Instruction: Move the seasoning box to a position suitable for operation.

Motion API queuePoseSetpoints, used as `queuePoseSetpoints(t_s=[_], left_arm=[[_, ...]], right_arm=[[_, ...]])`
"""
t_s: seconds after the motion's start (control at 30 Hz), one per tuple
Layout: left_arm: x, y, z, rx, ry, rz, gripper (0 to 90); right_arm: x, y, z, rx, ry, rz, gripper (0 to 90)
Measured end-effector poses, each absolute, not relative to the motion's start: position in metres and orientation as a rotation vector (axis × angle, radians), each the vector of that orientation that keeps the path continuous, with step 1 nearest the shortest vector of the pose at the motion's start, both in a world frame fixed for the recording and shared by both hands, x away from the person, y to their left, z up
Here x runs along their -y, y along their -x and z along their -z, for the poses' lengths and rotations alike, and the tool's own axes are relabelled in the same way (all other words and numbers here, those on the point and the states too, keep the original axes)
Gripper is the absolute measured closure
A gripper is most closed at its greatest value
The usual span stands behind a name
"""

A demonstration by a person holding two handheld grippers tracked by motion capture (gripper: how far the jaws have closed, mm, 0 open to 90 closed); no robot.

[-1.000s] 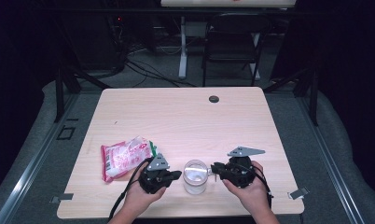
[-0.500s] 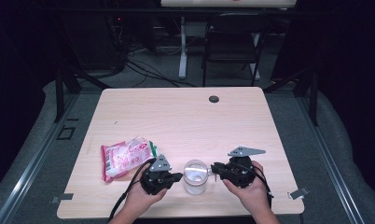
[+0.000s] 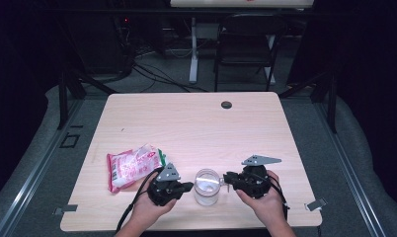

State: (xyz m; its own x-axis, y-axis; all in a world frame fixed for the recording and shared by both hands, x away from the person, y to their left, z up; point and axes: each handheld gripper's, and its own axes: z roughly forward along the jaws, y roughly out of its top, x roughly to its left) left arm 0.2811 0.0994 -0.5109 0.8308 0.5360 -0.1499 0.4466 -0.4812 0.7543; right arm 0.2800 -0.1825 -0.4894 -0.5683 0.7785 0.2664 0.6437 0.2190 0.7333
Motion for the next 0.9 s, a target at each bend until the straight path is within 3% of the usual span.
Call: queuePoseSetpoints(t_s=[0.57, 0.9], left_arm=[[-0.098, -0.278, 0.503, -0.698, -2.117, -0.112, 90.0], [-0.097, -0.277, 0.499, -0.697, -2.107, -0.112, 90.0]], right_arm=[[0.183, -0.280, 0.490, -2.315, -1.376, -1.275, 77.7], [0.181, -0.274, 0.485, -2.322, -1.297, -1.287, 69.1]])
